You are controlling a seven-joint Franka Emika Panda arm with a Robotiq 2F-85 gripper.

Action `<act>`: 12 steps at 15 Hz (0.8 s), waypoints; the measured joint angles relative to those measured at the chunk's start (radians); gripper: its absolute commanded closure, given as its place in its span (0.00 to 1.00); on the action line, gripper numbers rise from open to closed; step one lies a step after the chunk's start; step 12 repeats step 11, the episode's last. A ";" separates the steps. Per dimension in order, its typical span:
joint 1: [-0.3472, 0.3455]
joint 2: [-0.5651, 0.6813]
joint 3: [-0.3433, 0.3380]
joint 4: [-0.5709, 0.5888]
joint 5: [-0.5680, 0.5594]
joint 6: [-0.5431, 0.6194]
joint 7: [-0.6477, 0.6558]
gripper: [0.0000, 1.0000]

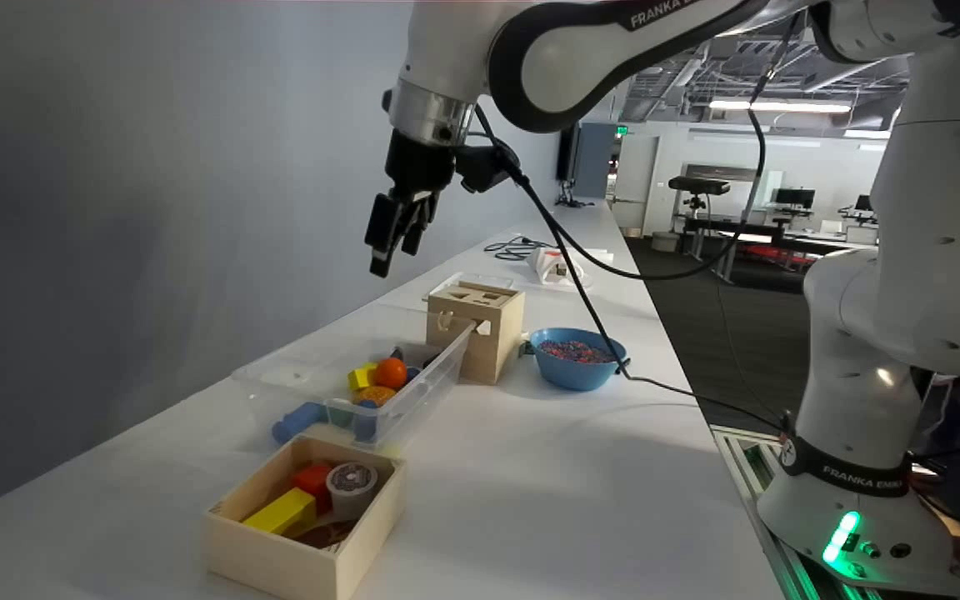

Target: Move the orange ball from the blue bowl to the tote

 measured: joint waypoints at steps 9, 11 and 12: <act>0.013 -0.069 0.001 -0.003 0.000 -0.053 -0.026 0.00; 0.013 -0.069 0.001 -0.004 0.000 -0.053 -0.026 0.00; 0.013 -0.069 0.001 -0.004 0.000 -0.053 -0.026 0.00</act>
